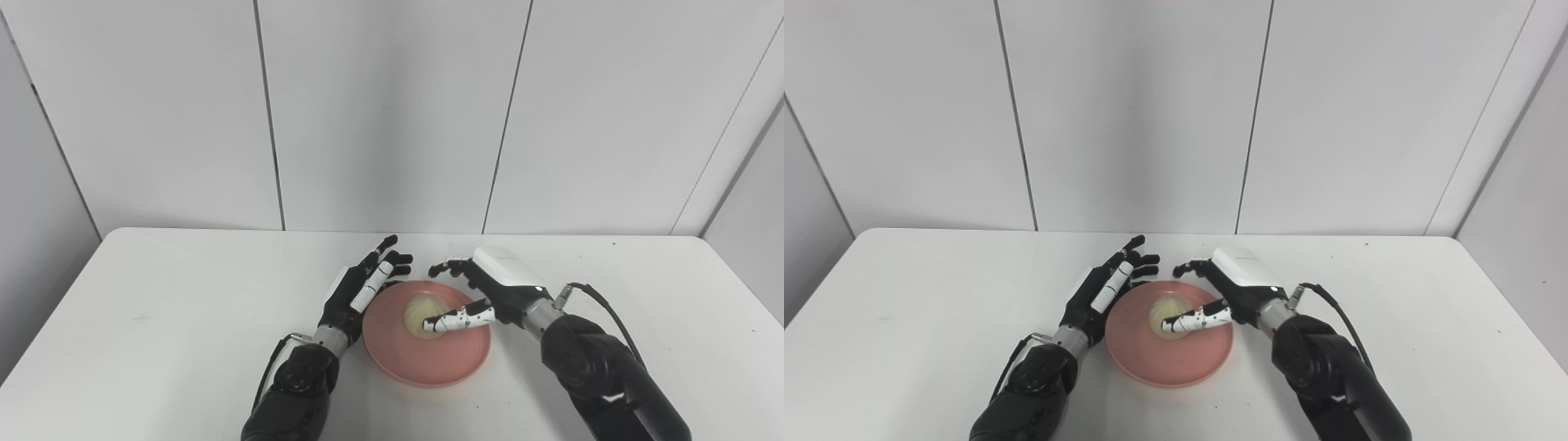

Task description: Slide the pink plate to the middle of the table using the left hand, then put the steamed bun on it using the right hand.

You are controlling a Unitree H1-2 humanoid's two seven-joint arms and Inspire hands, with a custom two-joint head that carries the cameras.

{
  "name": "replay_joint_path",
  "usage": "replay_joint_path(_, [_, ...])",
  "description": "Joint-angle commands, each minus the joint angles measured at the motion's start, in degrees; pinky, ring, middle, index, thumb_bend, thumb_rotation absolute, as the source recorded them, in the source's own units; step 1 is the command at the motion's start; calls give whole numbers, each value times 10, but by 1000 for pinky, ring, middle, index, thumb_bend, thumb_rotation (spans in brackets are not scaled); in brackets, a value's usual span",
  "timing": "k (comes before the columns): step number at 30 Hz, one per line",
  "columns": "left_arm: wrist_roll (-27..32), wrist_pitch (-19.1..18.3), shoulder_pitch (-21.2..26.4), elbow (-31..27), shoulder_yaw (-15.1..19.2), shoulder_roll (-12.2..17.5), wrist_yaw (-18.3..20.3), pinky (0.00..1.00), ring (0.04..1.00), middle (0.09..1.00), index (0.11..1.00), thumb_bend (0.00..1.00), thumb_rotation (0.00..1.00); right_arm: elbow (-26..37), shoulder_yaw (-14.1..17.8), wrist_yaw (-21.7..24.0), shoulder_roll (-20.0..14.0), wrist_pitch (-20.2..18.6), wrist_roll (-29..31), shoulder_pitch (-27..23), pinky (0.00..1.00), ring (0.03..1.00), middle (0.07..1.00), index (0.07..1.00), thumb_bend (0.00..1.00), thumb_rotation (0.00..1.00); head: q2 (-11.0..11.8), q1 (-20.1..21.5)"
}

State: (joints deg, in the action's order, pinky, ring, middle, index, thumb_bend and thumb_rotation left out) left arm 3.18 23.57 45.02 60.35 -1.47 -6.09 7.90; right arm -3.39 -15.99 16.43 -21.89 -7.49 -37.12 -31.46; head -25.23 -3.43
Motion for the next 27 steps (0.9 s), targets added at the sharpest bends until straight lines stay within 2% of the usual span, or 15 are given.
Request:
replay_joint_path(1, [-7, 23, -10, -17, 3, -5, -20, 748, 822, 825, 903, 826, 754, 2, 22, -60, 13, 38, 12, -8, 594, 732, 782, 721, 806, 700, 0, 3])
replay_joint_path(5, [-11, 27, -25, -51, 6, -2, -44, 794, 857, 850, 922, 809, 760, -30, 61, -130, 48, 74, 55, 10, 591, 719, 786, 723, 794, 748, 0, 9])
replay_joint_path(7, [-13, 24, -32, -66, 8, -1, -55, 822, 867, 858, 919, 826, 758, -43, 70, -155, 60, 93, 66, 17, 601, 728, 793, 730, 787, 784, 0, 12])
replay_joint_path(9, [-18, 19, -40, -80, 8, -1, -66, 868, 885, 870, 919, 855, 759, -54, 74, -172, 69, 104, 72, 21, 618, 739, 794, 735, 768, 806, 0, 14])
replay_joint_path(11, [-24, 16, -46, -91, 6, -1, -76, 915, 900, 881, 908, 835, 764, -64, 76, -184, 76, 110, 78, 23, 639, 749, 799, 745, 741, 821, -1, 16])
replay_joint_path(15, [-44, 10, -66, -118, -3, -3, -98, 930, 925, 896, 912, 804, 790, -92, 100, -212, 107, 112, 120, 29, 688, 784, 822, 766, 717, 857, -3, 24])
replay_joint_path(17, [-49, 2, -75, -134, -6, -3, -100, 940, 937, 909, 918, 799, 795, -104, 112, -216, 121, 109, 140, 30, 697, 788, 822, 772, 712, 877, -4, 29])
replay_joint_path(18, [-50, -4, -79, -142, -8, -3, -100, 976, 970, 944, 939, 778, 802, -110, 117, -217, 126, 107, 151, 30, 685, 772, 810, 776, 732, 904, -4, 29])
replay_joint_path(21, [-56, -21, -91, -169, -10, -2, -102, 998, 997, 989, 970, 740, 812, -132, 131, -209, 138, 104, 186, 30, 650, 749, 806, 787, 741, 938, -5, 31])
replay_joint_path(27, [-43, -70, -102, -197, -4, -3, -95, 1000, 1000, 1000, 999, 728, 821, -157, 159, -196, 162, 92, 262, 34, 680, 761, 824, 805, 709, 939, -7, 32])
